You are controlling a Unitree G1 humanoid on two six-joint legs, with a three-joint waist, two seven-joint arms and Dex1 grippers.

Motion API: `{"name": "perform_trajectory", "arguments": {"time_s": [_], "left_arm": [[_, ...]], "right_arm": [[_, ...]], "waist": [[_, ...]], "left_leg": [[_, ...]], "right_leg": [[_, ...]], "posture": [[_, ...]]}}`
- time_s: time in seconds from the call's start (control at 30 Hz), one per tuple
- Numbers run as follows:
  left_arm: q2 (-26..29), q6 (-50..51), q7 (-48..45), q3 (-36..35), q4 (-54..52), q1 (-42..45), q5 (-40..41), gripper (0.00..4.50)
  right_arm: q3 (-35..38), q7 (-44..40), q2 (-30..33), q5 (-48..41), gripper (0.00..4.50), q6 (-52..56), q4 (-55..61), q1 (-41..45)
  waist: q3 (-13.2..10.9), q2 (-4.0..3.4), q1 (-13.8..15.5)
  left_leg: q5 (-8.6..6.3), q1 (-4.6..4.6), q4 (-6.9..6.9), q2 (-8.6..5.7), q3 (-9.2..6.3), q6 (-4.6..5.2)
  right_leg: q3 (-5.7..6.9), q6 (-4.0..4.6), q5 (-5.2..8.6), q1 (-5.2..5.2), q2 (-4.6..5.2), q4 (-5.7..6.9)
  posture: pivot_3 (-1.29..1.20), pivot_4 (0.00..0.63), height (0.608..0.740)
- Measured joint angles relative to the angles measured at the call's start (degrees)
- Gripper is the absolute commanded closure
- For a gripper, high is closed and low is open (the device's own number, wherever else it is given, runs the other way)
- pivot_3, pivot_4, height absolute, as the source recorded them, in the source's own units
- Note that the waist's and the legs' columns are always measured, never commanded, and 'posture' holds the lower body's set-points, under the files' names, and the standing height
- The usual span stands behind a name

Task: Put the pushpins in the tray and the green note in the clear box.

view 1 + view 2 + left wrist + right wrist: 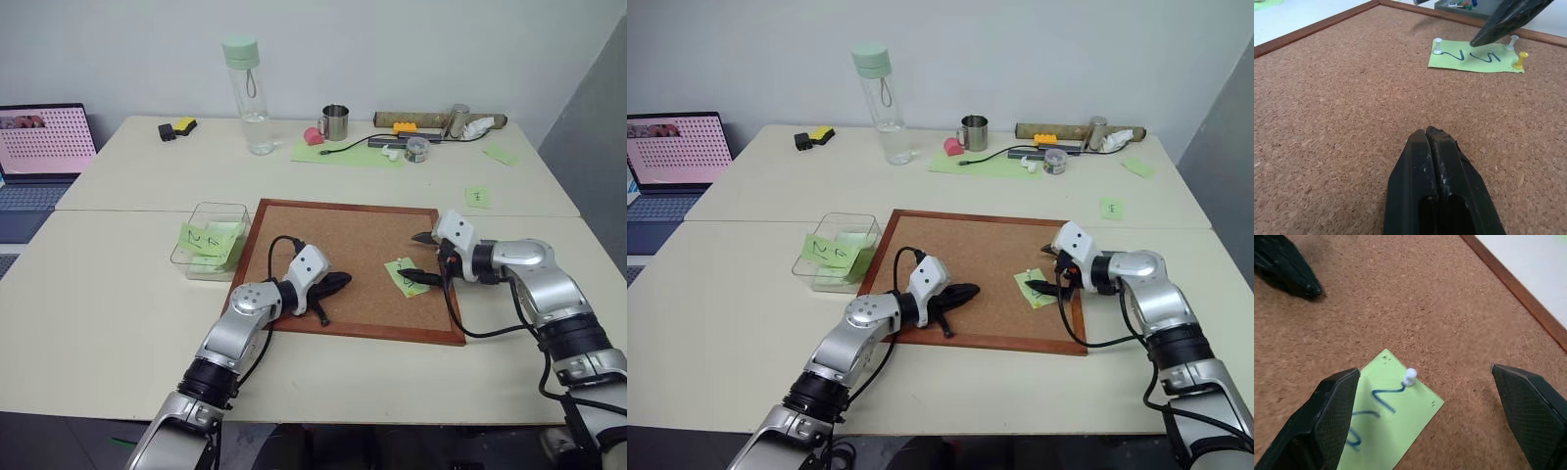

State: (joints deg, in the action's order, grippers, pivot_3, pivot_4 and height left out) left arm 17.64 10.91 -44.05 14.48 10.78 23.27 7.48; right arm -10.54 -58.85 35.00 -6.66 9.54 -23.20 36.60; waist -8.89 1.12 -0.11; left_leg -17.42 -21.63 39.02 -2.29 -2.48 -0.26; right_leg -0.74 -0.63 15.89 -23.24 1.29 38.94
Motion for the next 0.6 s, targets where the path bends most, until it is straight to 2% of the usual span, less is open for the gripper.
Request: {"name": "perform_trajectory", "arguments": {"time_s": [0.1,0.4,0.6], "left_arm": [[-0.01,0.35,0.37,-0.12,-0.61,-0.34,-0.02,4.5],[-0.01,3.31,0.68,-0.13,-3.37,-1.26,0.09,4.5],[0.27,2.47,0.58,0.24,-3.51,-1.61,-0.84,4.5]], "right_arm": [[-0.06,-0.45,-0.84,0.56,0.41,-0.66,-2.71,0.95],[-0.03,-1.35,-3.0,0.92,2.41,-1.75,-5.85,1.04],[0.08,-1.75,-3.74,0.91,3.54,-1.77,-6.37,1.03]], "waist": [[0.0,0.0,0.0],[0.0,-0.01,0.0],[0.0,-0.01,0.0]], "left_leg": [[0.0,0.0,0.0,0.0,-0.01,0.0],[-0.01,-0.01,-0.01,0.0,-0.01,0.01],[0.0,-0.01,-0.01,0.0,-0.01,0.01]], "right_leg": [[0.01,0.0,0.0,0.0,0.0,0.0],[0.01,0.0,0.0,0.0,0.0,0.0],[0.0,0.0,0.0,0.0,0.0,0.0]], "posture": [[0.0,0.15,0.74],[0.0,0.15,0.74],[0.0,0.15,0.74]]}}
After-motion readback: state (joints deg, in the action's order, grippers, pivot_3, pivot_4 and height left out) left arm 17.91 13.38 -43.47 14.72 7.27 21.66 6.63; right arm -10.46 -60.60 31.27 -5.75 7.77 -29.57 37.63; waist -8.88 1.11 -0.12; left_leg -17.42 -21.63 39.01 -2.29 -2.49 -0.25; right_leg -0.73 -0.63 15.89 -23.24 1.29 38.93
